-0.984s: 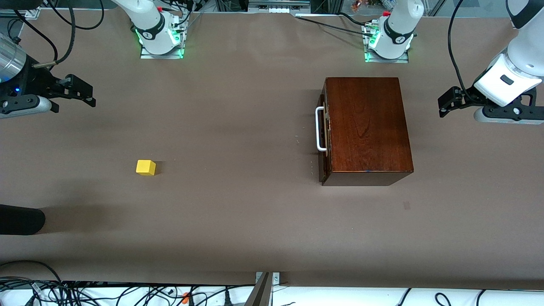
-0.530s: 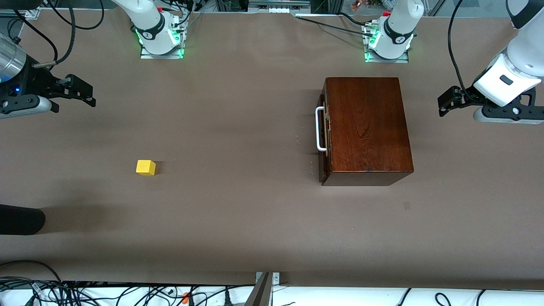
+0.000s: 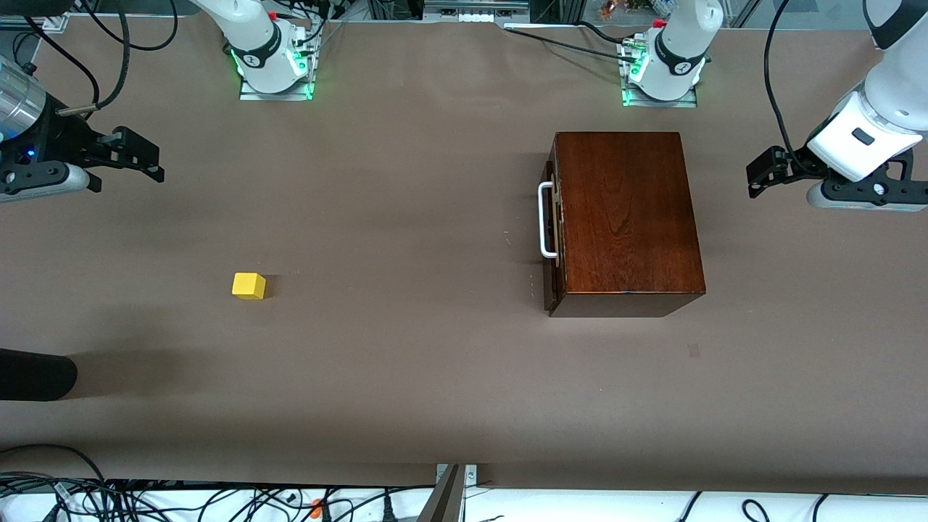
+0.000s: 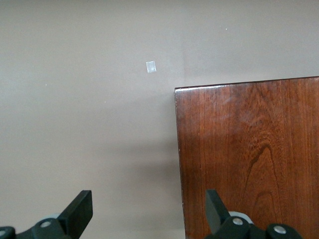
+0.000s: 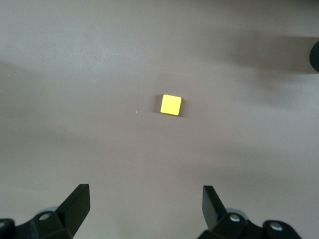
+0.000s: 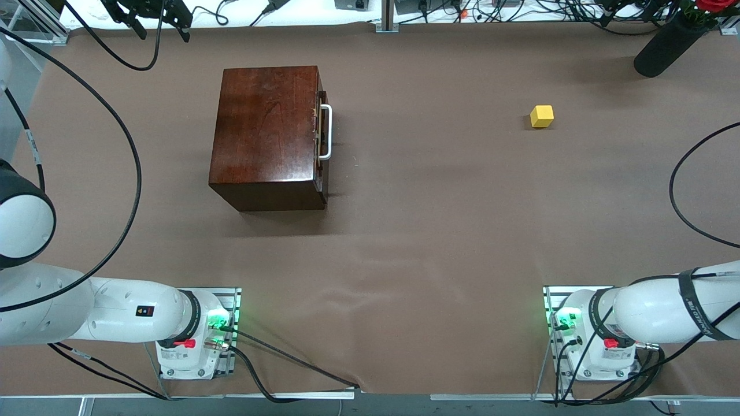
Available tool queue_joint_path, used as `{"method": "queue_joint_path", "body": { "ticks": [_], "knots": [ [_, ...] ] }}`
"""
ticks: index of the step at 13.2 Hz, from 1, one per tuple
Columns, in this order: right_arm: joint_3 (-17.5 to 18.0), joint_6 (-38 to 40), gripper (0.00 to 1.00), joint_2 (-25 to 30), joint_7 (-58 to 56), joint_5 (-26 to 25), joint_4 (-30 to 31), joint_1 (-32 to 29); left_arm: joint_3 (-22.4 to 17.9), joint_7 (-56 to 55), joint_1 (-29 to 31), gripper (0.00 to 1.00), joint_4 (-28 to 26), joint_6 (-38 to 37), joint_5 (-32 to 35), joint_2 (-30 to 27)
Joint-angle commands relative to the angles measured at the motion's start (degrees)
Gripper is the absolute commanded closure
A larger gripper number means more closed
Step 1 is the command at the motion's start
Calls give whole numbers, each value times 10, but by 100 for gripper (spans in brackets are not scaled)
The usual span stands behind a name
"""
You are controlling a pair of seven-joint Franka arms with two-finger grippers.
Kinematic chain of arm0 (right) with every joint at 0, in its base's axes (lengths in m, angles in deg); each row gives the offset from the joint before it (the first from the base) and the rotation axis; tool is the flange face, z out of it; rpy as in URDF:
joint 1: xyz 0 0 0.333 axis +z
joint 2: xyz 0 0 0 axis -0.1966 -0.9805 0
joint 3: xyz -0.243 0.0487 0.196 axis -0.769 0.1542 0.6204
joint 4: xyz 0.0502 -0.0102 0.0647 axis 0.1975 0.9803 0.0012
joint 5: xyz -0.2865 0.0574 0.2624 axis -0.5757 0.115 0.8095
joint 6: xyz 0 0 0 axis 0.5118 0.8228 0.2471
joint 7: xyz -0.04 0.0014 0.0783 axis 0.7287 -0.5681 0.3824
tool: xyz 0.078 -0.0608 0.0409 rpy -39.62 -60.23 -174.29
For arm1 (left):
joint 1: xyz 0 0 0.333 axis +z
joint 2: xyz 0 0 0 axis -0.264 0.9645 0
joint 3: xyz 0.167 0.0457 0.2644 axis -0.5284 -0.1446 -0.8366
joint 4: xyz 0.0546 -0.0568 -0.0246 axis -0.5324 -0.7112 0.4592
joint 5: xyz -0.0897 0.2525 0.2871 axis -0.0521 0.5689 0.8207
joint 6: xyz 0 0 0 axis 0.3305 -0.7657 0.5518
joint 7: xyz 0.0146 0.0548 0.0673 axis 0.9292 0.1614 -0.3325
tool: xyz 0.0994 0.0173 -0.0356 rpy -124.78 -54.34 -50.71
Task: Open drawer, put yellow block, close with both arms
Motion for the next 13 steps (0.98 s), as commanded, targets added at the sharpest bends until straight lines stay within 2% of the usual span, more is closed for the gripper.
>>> {"method": "queue_joint_path", "body": {
  "ticks": [1, 10, 13],
  "knots": [
    [4, 10, 0, -3, -1, -7, -11, 0, 1, 1, 0, 0, 20, -16, 3, 9],
    [4, 11, 0, -2, -1, -6, -11, 0, 2, 0, -1, 0, 20, -30, 3, 7],
    [4, 10, 0, -2, -1, -6, -11, 0, 10, -4, -1, 0, 31, -54, 1, 10]
  ]
}}
